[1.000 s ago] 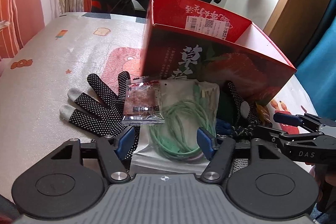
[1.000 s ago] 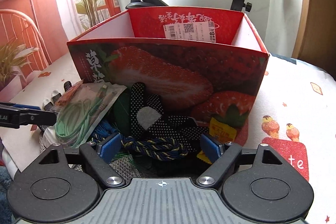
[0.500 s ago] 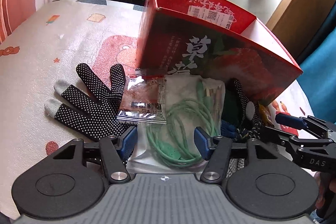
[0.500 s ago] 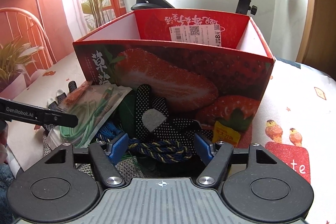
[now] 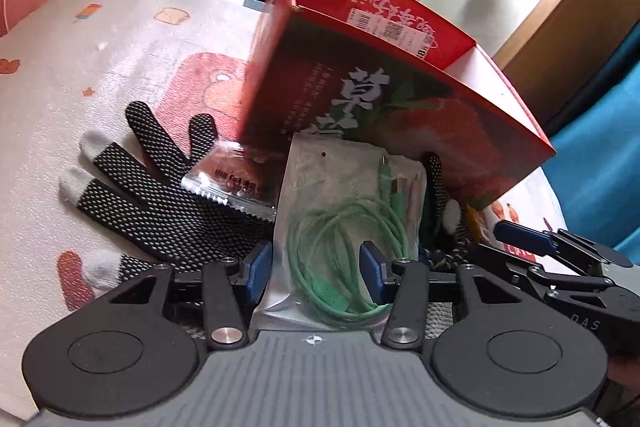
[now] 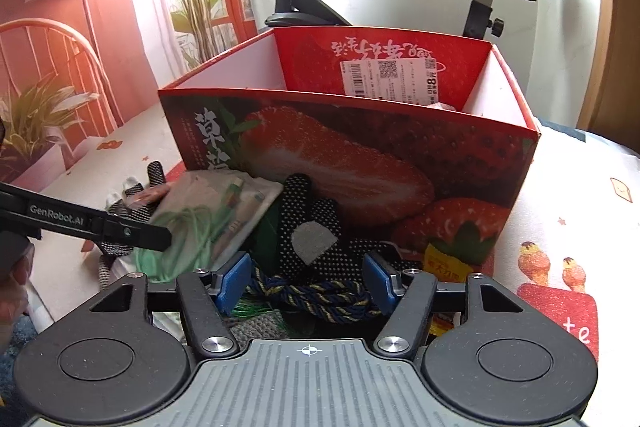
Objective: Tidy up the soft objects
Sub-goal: 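Lower the right tool to the clear bag of green cables and grasp it, then lift the green cable bag with the right tool and lower it into the red box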
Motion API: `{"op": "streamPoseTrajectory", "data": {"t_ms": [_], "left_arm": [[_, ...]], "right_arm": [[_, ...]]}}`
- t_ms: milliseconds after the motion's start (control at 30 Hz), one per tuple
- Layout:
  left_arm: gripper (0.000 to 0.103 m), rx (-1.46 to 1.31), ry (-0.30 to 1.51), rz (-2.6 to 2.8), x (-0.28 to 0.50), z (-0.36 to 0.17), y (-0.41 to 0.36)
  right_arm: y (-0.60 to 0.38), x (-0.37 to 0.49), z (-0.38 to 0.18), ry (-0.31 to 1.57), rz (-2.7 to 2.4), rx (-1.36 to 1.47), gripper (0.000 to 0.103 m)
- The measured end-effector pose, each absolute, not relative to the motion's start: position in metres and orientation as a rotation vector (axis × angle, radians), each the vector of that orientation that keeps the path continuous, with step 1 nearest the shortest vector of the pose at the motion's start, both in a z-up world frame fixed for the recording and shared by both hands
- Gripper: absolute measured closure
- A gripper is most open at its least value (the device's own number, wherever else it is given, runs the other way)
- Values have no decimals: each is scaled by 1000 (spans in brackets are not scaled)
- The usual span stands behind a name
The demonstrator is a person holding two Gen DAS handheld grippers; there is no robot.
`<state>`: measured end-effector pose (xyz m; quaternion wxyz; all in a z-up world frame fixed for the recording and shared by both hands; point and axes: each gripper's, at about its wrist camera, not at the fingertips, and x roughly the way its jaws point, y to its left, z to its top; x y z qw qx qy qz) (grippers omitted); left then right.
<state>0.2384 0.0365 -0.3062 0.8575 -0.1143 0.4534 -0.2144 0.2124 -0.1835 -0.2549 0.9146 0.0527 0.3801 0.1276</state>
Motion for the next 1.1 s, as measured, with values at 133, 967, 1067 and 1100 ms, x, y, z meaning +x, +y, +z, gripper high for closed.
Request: {"op": "streamPoseTrajectory", "data": {"t_ms": [133, 967, 1067, 1100], "left_arm": [[57, -226, 956, -480, 234, -307, 27], [69, -192, 968, -499, 216, -315, 16], [69, -192, 973, -495, 215, -316, 16], [69, -187, 974, -496, 214, -316, 15]], "right_arm": [[-176, 212, -254, 782, 300, 101, 47], [-160, 210, -276, 920, 395, 163, 60], [-158, 209, -276, 924, 396, 153, 61], [-158, 209, -276, 926, 395, 152, 62]]}}
